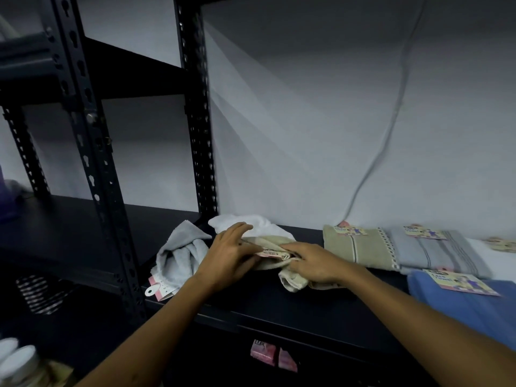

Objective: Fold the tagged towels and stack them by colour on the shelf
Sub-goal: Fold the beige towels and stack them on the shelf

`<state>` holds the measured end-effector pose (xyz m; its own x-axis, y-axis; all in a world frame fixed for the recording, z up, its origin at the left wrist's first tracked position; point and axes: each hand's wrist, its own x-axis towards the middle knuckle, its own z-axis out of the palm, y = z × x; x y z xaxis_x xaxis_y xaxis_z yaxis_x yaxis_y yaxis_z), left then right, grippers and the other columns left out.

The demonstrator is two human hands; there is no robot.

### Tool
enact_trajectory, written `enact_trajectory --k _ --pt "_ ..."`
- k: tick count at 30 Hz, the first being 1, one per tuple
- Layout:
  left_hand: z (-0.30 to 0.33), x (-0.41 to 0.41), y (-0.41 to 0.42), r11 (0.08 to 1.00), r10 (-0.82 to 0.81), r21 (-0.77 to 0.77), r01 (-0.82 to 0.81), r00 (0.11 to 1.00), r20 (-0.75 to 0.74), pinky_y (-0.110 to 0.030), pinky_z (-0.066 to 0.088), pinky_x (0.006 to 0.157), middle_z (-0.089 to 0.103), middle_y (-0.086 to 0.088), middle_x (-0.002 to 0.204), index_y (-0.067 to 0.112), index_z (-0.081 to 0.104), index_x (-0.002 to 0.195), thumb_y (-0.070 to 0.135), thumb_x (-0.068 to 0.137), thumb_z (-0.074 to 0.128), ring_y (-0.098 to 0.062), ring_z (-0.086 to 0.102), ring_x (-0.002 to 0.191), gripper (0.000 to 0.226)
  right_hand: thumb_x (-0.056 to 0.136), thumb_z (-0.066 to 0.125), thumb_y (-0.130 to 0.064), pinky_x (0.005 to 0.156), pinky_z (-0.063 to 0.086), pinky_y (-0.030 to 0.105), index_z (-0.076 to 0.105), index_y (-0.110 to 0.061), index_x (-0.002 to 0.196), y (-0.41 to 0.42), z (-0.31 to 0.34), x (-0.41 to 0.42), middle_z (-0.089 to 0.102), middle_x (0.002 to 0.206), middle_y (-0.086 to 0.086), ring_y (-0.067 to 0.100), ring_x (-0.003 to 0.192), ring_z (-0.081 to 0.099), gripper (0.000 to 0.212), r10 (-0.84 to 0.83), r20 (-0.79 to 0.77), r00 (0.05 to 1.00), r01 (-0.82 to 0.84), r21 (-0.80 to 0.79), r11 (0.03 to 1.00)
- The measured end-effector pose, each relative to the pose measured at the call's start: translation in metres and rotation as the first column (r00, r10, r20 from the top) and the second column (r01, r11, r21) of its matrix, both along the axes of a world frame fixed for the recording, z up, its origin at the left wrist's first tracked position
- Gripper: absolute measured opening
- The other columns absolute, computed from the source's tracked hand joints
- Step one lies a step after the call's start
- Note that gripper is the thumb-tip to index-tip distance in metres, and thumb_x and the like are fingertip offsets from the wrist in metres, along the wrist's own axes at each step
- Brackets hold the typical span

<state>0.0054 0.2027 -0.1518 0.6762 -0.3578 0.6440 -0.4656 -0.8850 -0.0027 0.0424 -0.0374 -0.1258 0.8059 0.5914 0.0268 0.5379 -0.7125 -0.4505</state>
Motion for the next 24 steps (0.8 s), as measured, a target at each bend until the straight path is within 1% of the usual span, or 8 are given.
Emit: enact_trajectory --k 3,6,8,10,13,16,20,24 --pt "0.024 0.006 -0.006 0.970 -0.074 -0.235 0.060 0.996 -0.052 -0.033 0.033 0.103 0.054 -0.004 0.139 0.019 0.076 0.096 0.040 0.087 0.056 -0.019 0.034 0.141 0.031 0.079 0.065 -0.034 0.101 0.046 0.031 0.048 -0.044 0.137 -0.010 0.021 0.002 0.060 0.131 -0.013 0.009 0.118 0.055 0.061 0.027 0.003 1.000 -0.027 0.026 0.999" --pt "0.059 0.019 -0.012 0.921 -0.155 -0.375 0.110 0.984 -0.091 -0.030 0.038 0.107 0.061 -0.002 0.129 0.009 0.075 0.090 0.030 0.084 0.067 -0.014 0.038 0.139 0.023 0.080 0.072 -0.041 0.108 0.040 0.030 0.057 -0.039 0.130 -0.015 0.052 0.008 0.060 0.131 -0.017 0.003 0.123 0.053 0.053 0.015 0.036 0.999 -0.022 0.228 0.974" --pt "0.089 0.022 -0.018 0.865 -0.199 -0.487 0.124 0.974 -0.106 -0.028 0.044 0.101 0.063 -0.002 0.122 0.005 0.075 0.089 0.026 0.082 0.076 -0.009 0.046 0.131 0.022 0.083 0.076 -0.030 0.109 0.038 0.028 0.064 -0.030 0.121 -0.016 0.075 0.011 0.063 0.125 -0.011 0.004 0.123 0.054 0.039 0.017 0.027 0.999 -0.026 0.361 0.932" --pt "0.121 0.020 -0.025 0.797 -0.287 -0.584 0.154 0.947 -0.142 -0.023 0.048 0.088 0.065 -0.005 0.111 0.004 0.075 0.086 0.026 0.077 0.079 -0.007 0.057 0.113 0.024 0.084 0.076 -0.015 0.101 0.044 0.025 0.069 -0.017 0.108 -0.017 0.098 0.011 0.069 0.111 -0.003 0.004 0.109 0.062 0.025 0.006 0.045 0.999 -0.027 0.467 0.884" --pt "0.164 0.012 -0.034 0.742 -0.428 -0.635 0.217 0.882 -0.197 -0.035 0.052 0.075 0.071 -0.013 0.091 0.003 0.076 0.083 0.016 0.082 0.078 -0.023 0.068 0.086 0.013 0.086 0.072 -0.007 0.080 0.050 0.024 0.066 -0.007 0.095 -0.018 0.131 0.006 0.069 0.083 0.001 0.004 0.077 0.064 0.010 -0.029 0.067 0.997 -0.016 0.582 0.813" --pt "0.194 0.005 -0.040 0.685 -0.424 -0.708 0.171 0.884 -0.198 -0.030 0.055 0.070 0.076 -0.008 0.085 0.006 0.078 0.089 0.012 0.084 0.076 -0.016 0.070 0.075 0.008 0.089 0.069 -0.009 0.077 0.056 0.035 0.064 -0.010 0.093 -0.018 0.159 0.002 0.072 0.076 0.003 0.014 0.076 0.067 0.006 -0.048 0.017 0.999 0.023 0.690 0.723" --pt "0.217 0.001 -0.044 0.591 -0.447 -0.791 0.158 0.880 -0.158 -0.030 0.059 0.072 0.076 -0.013 0.089 0.004 0.073 0.102 0.012 0.080 0.078 -0.019 0.072 0.076 0.024 0.090 0.069 -0.008 0.058 0.054 0.025 0.065 -0.009 0.095 -0.018 0.191 -0.007 0.074 0.077 0.005 0.013 0.068 0.069 0.007 -0.096 0.062 0.993 0.012 0.775 0.632" --pt "0.221 0.004 -0.040 0.507 -0.478 -0.854 0.114 0.862 -0.169 -0.038 0.061 0.078 0.074 -0.017 0.096 0.014 0.067 0.114 0.008 0.076 0.081 -0.025 0.072 0.084 0.040 0.088 0.070 -0.005 0.064 0.059 0.027 0.067 -0.007 0.095 -0.020 0.205 -0.011 0.074 0.084 0.009 0.016 0.072 0.073 0.008 -0.192 0.072 0.979 0.035 0.863 0.504"
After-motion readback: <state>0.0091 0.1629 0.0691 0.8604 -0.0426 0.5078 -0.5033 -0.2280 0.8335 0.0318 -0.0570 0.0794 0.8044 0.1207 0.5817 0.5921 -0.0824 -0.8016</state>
